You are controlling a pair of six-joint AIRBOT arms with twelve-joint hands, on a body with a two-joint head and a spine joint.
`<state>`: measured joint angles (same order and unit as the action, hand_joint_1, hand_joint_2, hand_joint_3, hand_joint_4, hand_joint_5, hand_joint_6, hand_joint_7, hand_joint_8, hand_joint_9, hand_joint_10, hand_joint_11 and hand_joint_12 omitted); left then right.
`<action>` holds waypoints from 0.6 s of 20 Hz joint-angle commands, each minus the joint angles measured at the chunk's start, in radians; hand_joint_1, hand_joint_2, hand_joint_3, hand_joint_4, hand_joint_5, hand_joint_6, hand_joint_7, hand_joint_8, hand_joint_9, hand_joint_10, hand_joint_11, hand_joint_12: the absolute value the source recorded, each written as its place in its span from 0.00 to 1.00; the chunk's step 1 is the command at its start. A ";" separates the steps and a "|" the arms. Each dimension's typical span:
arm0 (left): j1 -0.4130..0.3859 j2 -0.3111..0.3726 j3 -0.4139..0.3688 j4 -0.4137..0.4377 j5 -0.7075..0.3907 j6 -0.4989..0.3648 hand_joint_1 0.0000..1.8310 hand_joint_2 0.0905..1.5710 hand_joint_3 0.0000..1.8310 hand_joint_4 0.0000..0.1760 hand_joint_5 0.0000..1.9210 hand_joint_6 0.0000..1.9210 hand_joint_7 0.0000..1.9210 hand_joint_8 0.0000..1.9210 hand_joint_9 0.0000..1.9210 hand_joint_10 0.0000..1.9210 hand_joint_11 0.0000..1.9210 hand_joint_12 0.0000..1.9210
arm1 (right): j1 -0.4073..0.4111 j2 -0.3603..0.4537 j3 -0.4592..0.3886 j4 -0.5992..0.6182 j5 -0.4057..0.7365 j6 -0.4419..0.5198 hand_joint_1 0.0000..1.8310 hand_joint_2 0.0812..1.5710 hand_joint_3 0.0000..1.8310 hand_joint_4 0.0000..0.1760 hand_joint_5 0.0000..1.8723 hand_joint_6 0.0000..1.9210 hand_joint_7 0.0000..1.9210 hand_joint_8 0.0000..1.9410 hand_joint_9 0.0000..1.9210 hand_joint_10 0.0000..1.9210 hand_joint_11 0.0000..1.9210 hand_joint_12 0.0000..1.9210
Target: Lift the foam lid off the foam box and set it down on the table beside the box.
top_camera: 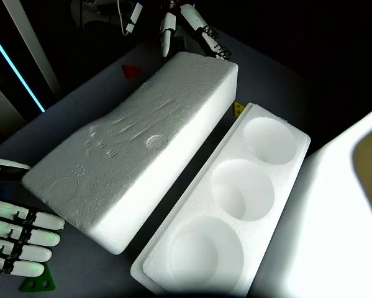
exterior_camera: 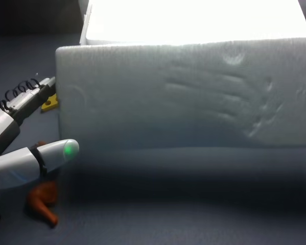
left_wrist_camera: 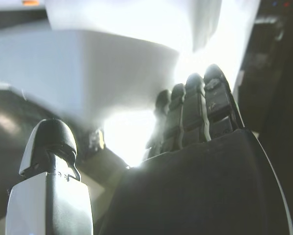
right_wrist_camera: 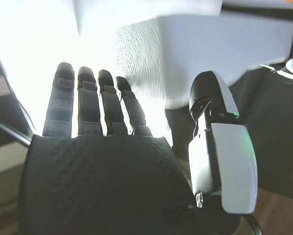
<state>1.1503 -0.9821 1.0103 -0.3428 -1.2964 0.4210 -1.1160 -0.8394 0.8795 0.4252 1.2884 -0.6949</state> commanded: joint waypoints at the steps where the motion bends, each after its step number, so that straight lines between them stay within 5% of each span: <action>1: -0.003 -0.004 0.009 0.008 -0.109 -0.007 0.19 0.69 0.00 0.04 0.02 0.00 0.00 0.00 0.00 0.00 0.00 0.00 | 0.012 0.001 0.010 -0.003 0.086 0.009 0.22 0.75 0.00 0.00 0.00 0.00 0.00 0.00 0.00 0.00 0.00 0.20; 3: 0.000 -0.011 0.020 -0.004 -0.089 -0.009 0.20 0.69 0.00 0.01 0.03 0.00 0.00 0.00 0.00 0.00 0.00 0.00 | 0.013 -0.011 0.023 0.019 0.066 0.009 0.22 0.74 0.00 0.00 0.00 0.00 0.00 0.00 0.00 0.00 0.00 0.42; 6: 0.008 -0.014 0.026 -0.022 -0.081 -0.009 0.21 0.69 0.00 0.00 0.02 0.00 0.00 0.00 0.00 0.00 0.00 0.00 | 0.000 -0.011 0.027 0.048 0.063 0.009 0.22 0.73 0.00 0.00 0.00 0.00 0.00 0.00 0.01 0.00 0.00 0.63; 8: 0.012 -0.013 0.023 -0.023 -0.090 -0.011 0.20 0.69 0.00 0.03 0.02 0.00 0.00 0.00 0.00 0.00 0.00 0.00 | -0.002 -0.011 0.026 0.050 0.065 0.010 0.24 0.73 0.00 0.00 0.00 0.00 0.00 0.00 0.00 0.00 0.00 0.60; 10: 0.013 -0.010 0.021 -0.022 -0.098 -0.012 0.20 0.69 0.00 0.06 0.02 0.00 0.00 0.00 0.00 0.00 0.00 0.00 | -0.002 -0.010 0.025 0.050 0.075 0.010 0.25 0.73 0.00 0.00 0.00 0.00 0.00 0.00 0.00 0.00 0.00 0.46; 12: 0.015 -0.006 0.018 -0.023 -0.110 -0.011 0.20 0.69 0.00 0.00 0.02 0.00 0.00 0.00 0.00 0.00 0.00 0.00 | -0.002 -0.006 0.023 0.050 0.083 0.010 0.25 0.74 0.00 0.00 0.00 0.00 0.00 0.00 0.00 0.00 0.00 0.39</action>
<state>1.1667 -0.9932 1.0248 -0.3752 -1.2781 0.4171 -1.1198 -0.8551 0.8986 0.4751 1.2404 -0.6918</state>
